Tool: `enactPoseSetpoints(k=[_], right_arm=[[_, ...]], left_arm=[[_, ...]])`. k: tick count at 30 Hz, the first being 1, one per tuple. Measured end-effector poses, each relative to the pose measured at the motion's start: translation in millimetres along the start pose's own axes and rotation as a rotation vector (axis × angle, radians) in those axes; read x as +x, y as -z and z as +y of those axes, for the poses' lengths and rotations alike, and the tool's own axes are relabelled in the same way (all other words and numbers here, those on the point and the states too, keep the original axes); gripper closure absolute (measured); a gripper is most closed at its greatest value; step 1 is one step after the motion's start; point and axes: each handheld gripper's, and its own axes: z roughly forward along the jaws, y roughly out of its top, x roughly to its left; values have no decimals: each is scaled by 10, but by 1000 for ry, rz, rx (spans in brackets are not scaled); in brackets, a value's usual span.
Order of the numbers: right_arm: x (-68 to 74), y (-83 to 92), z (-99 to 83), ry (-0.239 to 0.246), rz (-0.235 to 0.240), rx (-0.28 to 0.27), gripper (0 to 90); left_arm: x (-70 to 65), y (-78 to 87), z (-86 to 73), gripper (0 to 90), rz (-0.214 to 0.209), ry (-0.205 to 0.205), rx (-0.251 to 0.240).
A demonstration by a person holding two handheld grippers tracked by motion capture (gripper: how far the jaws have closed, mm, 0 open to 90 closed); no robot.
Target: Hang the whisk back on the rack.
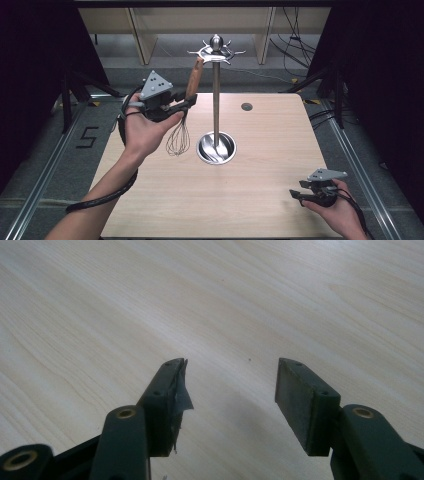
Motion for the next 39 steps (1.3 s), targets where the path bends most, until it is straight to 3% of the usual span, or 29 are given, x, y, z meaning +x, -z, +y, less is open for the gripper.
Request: enactPoseSetpoints(k=[35,36,39], right_arm=[[1,0,0,0,1,0,468],[13,17,9,-24,8,16,468],[17,21,8,-34,6,18,468]], left_arm=[[10,-179,21,679,-2,9,30],[10,-195,19,679,-5,9,29],[11,-217,15,679,-4,10,34]])
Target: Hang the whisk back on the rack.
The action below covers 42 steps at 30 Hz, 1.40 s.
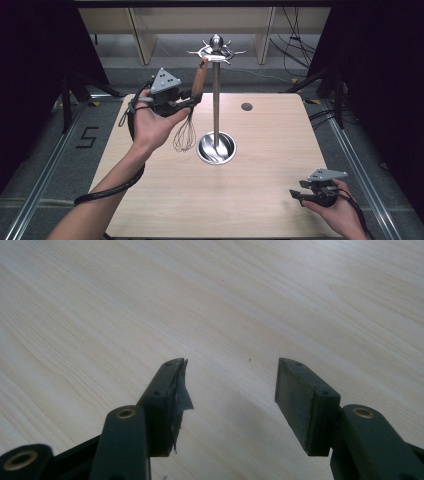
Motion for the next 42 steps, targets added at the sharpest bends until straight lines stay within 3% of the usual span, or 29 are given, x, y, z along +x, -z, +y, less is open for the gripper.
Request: enactPoseSetpoints(k=[2,3,5,24,33,34,42], right_arm=[[-6,-1,1,10,1,-1,468],[-30,-2,5,37,-4,-5,468],[2,2,0,3,-3,1,468],[0,4,-1,2,1,1,468],[-1,-2,-1,4,1,1,468],[-23,-13,-5,34,-4,-11,467],[-14,-19,-8,31,-7,-16,467]], left_arm=[[2,-14,-1,679,1,1,2],[3,-17,-1,679,0,1,3],[3,-33,-5,679,-1,4,5],[32,-92,-44,662,-7,5,-3],[68,59,-91,595,-2,-1,-6],[68,59,-91,589,-2,-1,-6],[108,277,-196,532,-5,5,-14]])
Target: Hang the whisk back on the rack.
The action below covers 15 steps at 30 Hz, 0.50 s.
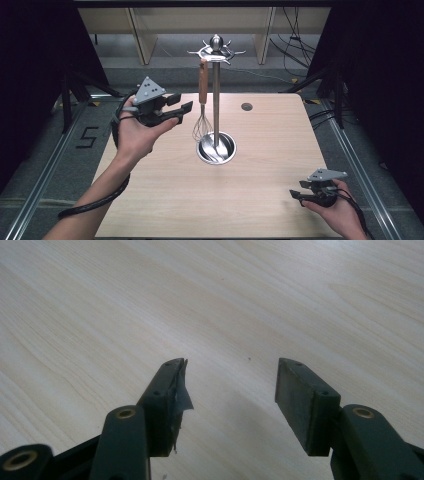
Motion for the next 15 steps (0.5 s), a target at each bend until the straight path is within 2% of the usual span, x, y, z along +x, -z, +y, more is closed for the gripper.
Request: enactPoseSetpoints(k=[1,4,5,6,8,10,11,12,13,14,15], right_arm=[[2,5,3,-6,3,4,467],[-2,-1,0,5,-1,1,467],[-2,-1,0,4,0,1,467],[0,0,1,2,1,1,467],[5,8,6,-9,5,8,467],[2,3,1,-1,2,6,467],[-9,5,7,12,-8,-7,467],[-9,5,7,12,-8,-7,467],[0,19,13,-8,-6,7,467],[1,19,13,-8,-6,7,467],[-6,6,6,6,-10,-5,467]], left_arm=[[22,49,-33,526,-4,-21,-10],[25,104,-79,506,-8,-17,-14],[13,164,-139,500,-11,1,-6],[27,181,-165,497,-14,-21,-15],[29,227,-233,485,-20,-21,-15],[32,248,-271,472,-23,-20,-11],[40,290,-356,465,-22,-16,-4],[40,290,-356,459,-22,-16,-4],[51,329,-448,453,-18,-19,8],[51,329,-448,450,-18,-19,8],[62,365,-539,448,-14,-14,17]])
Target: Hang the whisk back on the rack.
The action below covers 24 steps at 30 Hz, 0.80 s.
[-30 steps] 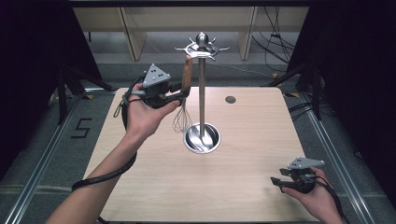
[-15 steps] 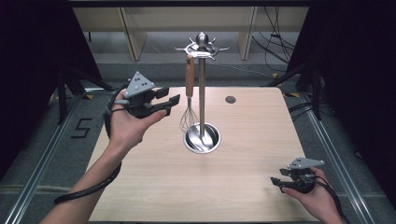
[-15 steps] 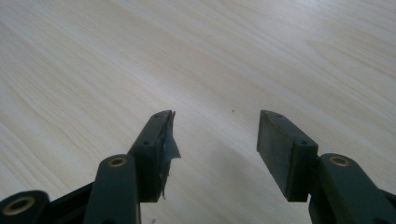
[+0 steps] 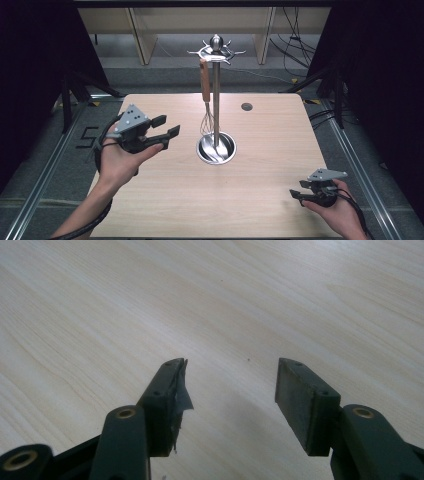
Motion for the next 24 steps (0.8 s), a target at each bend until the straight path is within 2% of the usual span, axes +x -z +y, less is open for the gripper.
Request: enactPoseSetpoints(k=[1,2,5,7,8,9,10,11,12,13,14,15,17,18,19,20,21,22,24], right_arm=[[0,0,0,0,0,0,467],[-2,0,1,3,-1,4,467],[-1,0,2,3,-1,5,467],[-1,0,2,2,-3,4,467],[0,1,2,0,-3,4,467],[0,1,2,0,-3,4,467],[19,17,8,-30,4,16,467],[18,18,7,-30,4,16,467],[14,18,7,-27,5,14,467],[14,18,7,-27,5,14,467],[14,19,7,-29,6,13,467],[14,19,7,-29,6,13,467],[4,11,2,-13,2,1,467],[-4,5,2,4,-3,-5,467],[11,18,9,-25,4,7,467],[-3,10,5,-2,0,-3,467],[16,21,10,-31,5,10,467],[17,21,10,-31,5,10,467],[16,20,11,-28,5,9,467]], left_arm=[[0,0,0,448,0,0,0],[7,33,-86,449,10,5,4],[22,65,-167,445,17,1,11],[41,100,-280,440,22,15,10],[61,124,-321,438,26,7,18],[61,124,-321,436,26,7,18],[80,155,-430,435,39,37,4],[80,155,-430,435,39,37,4],[113,178,-549,435,56,39,5],[113,178,-549,435,56,39,5],[142,191,-695,435,74,44,13],[142,191,-695,435,74,44,13],[164,195,-871,435,82,60,32],[183,197,-1065,434,92,73,47],[183,194,-1173,434,101,86,52],[186,192,-1255,434,109,81,59],[190,187,-1389,435,116,73,75],[203,184,-1486,435,114,65,91],[215,186,-1635,435,106,86,130]])
